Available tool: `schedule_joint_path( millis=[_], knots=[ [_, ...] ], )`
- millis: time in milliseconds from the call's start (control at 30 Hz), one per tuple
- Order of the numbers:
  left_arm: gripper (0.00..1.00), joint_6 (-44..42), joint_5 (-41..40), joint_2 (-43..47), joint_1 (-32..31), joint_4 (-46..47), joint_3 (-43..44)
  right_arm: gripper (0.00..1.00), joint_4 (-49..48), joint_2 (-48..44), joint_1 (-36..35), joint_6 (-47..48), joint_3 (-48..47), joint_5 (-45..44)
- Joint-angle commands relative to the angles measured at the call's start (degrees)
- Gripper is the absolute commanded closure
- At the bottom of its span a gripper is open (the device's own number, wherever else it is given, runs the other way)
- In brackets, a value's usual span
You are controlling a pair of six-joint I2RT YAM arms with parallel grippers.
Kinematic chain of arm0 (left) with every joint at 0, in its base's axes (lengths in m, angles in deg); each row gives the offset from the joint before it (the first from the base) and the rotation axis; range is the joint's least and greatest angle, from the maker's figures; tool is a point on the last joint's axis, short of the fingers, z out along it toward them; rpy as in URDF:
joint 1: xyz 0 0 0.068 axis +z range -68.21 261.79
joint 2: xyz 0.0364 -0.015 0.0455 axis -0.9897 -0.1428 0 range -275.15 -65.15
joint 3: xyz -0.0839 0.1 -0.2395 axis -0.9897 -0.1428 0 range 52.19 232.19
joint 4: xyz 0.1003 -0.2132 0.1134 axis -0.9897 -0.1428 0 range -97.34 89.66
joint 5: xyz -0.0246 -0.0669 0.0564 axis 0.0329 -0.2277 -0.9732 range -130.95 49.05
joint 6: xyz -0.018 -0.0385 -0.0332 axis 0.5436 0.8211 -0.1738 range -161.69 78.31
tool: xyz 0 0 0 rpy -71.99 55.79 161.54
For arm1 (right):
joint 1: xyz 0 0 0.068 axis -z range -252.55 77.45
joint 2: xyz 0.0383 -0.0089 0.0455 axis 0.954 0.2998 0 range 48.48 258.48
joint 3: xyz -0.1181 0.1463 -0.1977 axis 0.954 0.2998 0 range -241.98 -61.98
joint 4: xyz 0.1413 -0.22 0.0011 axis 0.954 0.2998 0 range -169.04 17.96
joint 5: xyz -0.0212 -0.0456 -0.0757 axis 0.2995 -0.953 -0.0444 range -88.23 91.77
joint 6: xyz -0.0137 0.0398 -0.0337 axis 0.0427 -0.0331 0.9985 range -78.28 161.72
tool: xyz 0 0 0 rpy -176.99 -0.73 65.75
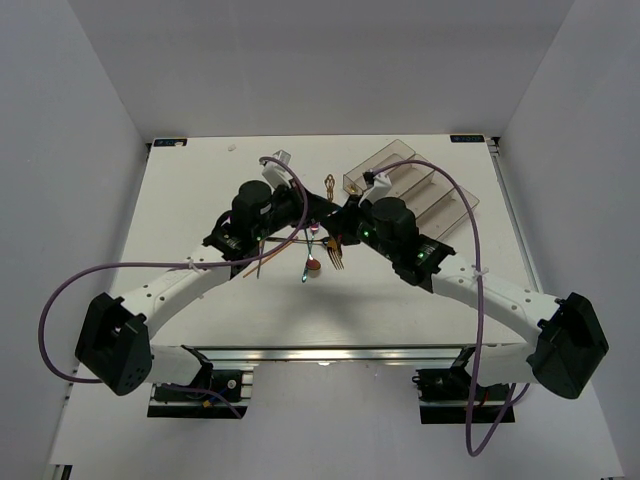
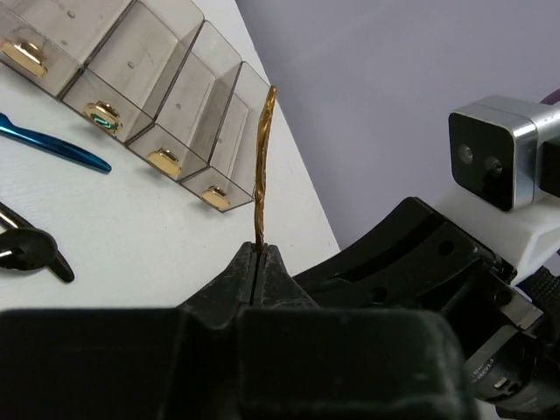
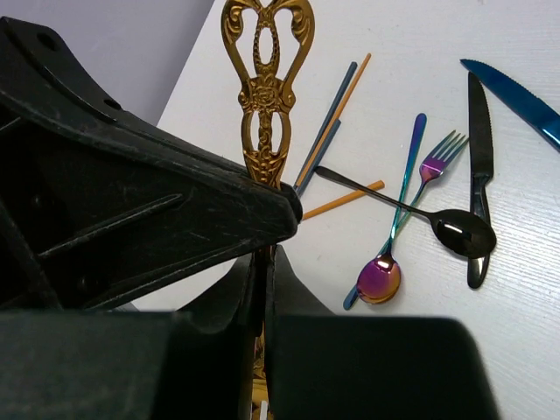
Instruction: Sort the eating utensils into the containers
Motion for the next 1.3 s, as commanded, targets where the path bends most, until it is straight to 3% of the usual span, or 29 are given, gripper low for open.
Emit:
schedule_joint_path(
  millis=[0, 33, 67, 133, 167, 300, 367, 500, 733, 1000, 1267],
  knots=[
    [0.91, -0.66, -2.90, 2.40, -0.31, -2.68, 2.03, 1.00, -2.44, -0.21, -0.66, 0.57, -2.93, -4.90],
    [0.77, -1.62, -5.69, 2.40, -0.31, -5.90, 4.21, 1.00, -1.13, -0.30, -0.66, 0.48, -2.93, -5.97],
    [0.44, -2.32, -7.54, 2.22, -0.31, -8.28, 5.71, 1.00, -0.24, -0.39, -0.57, 0.48, -2.93, -7.03],
    [0.09, -4.16, -13.78, 2.04, -0.31, -16.89, 9.14, 1.00, 3.52, -0.48, -0.40, 0.65, -3.28, -12.63],
    [0.02, -4.79, -17.54, 2.31, -0.31, -20.23, 12.98, 1.00, 4.85, -0.48, 0.47, 0.92, -3.28, -14.14],
    [0.02, -6.81, -35.82, 5.54, -0.31, -38.75, 20.40, 1.00, 15.13, 0.84, 8.02, -0.57, -4.95, -19.16],
    [0.02, -8.30, -42.18, 8.44, -0.31, -42.48, 19.89, 1.00, 19.17, 1.98, 14.70, -1.01, -5.48, -19.17],
    [0.02, -12.69, -45.08, 16.97, -0.31, -48.10, 16.02, 1.00, 24.28, 6.98, 24.71, -2.68, -7.84, -24.61],
    [0.02, -18.41, -49.48, 24.01, -0.31, -51.72, 6.53, 1.00, 29.12, 16.30, 32.99, -8.39, -12.51, -29.89],
    [0.02, -18.59, -50.63, 29.11, -0.31, -47.51, -6.83, 1.00, 29.30, 21.67, 36.95, -9.98, -15.24, -29.64],
    [0.02, -19.64, -46.85, 27.88, -0.31, -46.54, -7.01, 1.00, 24.81, 24.74, 39.59, -8.14, -14.62, -25.76]
  ],
)
